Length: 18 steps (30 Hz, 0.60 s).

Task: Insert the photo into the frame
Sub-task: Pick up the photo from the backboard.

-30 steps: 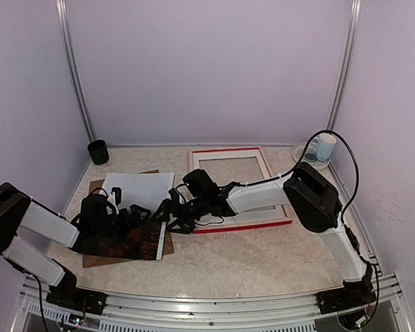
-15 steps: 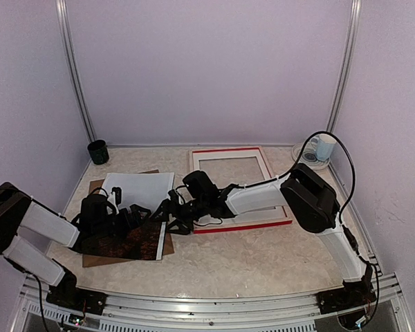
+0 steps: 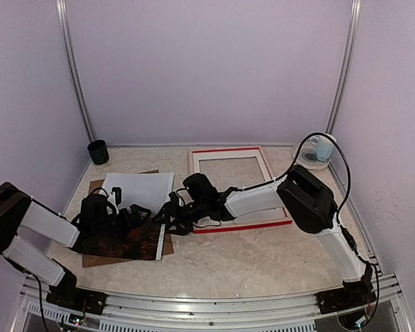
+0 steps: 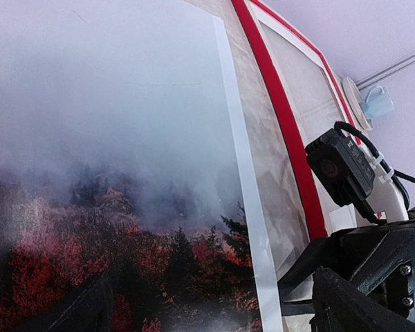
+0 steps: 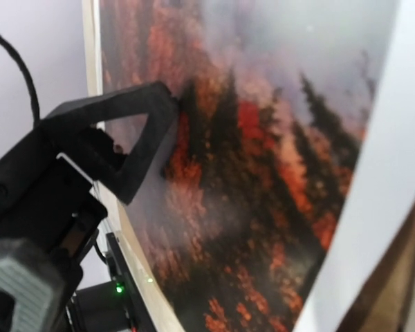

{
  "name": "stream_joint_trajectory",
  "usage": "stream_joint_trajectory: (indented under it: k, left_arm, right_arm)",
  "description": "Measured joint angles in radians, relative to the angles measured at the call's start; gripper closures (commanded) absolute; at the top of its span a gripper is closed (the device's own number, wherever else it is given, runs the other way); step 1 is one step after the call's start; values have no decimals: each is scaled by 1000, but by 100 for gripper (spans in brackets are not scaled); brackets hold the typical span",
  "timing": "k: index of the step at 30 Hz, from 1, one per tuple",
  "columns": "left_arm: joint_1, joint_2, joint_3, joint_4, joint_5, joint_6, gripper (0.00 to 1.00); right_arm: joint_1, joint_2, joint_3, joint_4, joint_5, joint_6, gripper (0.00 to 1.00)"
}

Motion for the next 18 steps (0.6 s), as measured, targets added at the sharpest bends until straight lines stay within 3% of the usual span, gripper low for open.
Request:
stream_joint_trajectory:
  k: [18]
  left_arm:
    - [0, -12, 0, 2, 0, 0, 1]
  right_arm:
    - [0, 12, -32, 34, 4, 20, 90]
